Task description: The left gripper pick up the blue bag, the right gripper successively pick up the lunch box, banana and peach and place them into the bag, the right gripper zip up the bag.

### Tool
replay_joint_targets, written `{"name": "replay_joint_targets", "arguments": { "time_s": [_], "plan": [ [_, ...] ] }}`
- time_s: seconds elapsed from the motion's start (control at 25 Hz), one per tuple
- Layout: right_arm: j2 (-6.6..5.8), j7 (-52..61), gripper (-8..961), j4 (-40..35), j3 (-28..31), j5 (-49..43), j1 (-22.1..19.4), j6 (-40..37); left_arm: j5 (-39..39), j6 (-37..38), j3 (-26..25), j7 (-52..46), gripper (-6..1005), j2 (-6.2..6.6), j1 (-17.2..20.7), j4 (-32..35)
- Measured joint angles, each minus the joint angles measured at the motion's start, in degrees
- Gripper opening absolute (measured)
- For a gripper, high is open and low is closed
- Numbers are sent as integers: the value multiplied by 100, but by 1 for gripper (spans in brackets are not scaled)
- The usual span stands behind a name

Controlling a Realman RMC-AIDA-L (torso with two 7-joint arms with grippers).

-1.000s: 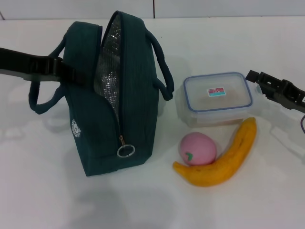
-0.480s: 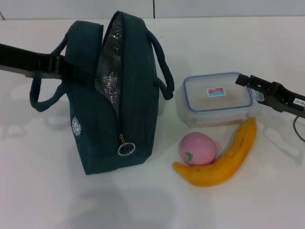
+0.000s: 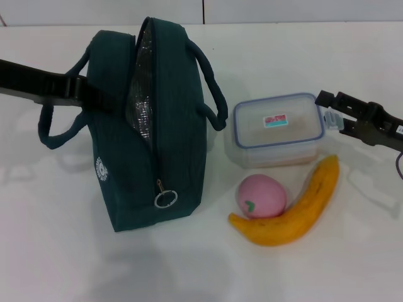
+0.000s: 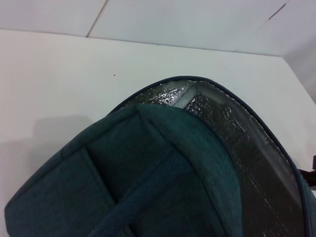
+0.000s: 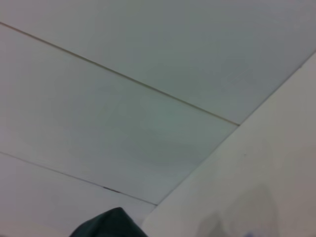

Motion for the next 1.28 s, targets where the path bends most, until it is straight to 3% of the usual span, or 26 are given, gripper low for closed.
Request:
{"name": "replay_joint_targets", "arguments": {
  "time_s": [0.84,1.04,1.16,1.28],
  "plan": [
    [167,371,782,32,-40,-30,199,161,-1,-73,44,143,36,-29,-144,-315],
    [214,372,603,32,-40,-16,180,220,-1,-108,44,194,36,-7,-143,-358],
    [223,367,366,32,-40,-6,193,216,-1,-132,44,200,35,8,-142,-378],
    [225,364,312,32,-27,4,197,198,-1,-134,44,202,35,17,-142,-378]
  ]
}}
